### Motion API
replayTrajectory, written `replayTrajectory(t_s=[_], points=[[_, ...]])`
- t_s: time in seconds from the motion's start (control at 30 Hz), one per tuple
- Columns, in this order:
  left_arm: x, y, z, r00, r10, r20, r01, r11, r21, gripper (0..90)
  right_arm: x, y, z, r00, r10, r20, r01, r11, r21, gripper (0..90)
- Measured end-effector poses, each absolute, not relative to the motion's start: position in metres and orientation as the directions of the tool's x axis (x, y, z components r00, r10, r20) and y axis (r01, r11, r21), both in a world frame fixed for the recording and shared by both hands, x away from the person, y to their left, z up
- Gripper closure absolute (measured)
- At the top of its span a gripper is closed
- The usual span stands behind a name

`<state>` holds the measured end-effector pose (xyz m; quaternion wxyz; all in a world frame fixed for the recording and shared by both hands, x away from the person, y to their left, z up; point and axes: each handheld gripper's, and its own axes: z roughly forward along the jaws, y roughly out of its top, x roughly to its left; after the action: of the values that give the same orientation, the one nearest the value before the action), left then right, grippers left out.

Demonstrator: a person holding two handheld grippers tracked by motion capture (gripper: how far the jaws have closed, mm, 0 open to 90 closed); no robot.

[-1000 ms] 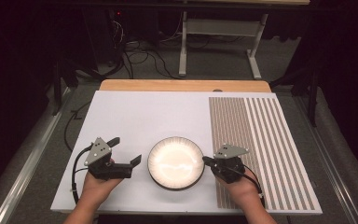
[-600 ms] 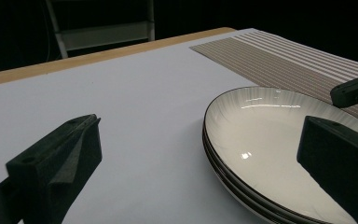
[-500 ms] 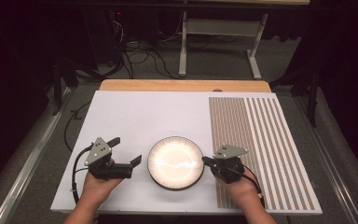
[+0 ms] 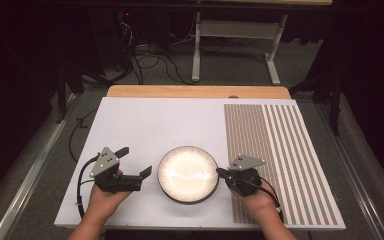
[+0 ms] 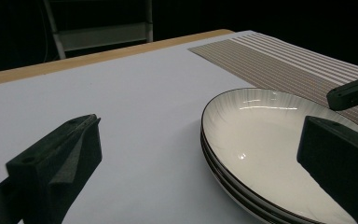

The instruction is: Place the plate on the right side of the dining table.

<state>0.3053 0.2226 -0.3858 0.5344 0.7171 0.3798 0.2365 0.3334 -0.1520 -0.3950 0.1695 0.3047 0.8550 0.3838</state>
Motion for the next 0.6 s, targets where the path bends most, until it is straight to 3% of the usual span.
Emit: replayTrajectory(t_s=[0.6], points=[[0.3052, 0.2239, -0.3850, 0.602, 0.794, -0.089, 0.295, -0.117, 0.948, 0.2, 0.3333, -0.1421, -0.3974, -0.774, 0.631, -0.053, 0.378, 0.527, 0.761, 90.0]])
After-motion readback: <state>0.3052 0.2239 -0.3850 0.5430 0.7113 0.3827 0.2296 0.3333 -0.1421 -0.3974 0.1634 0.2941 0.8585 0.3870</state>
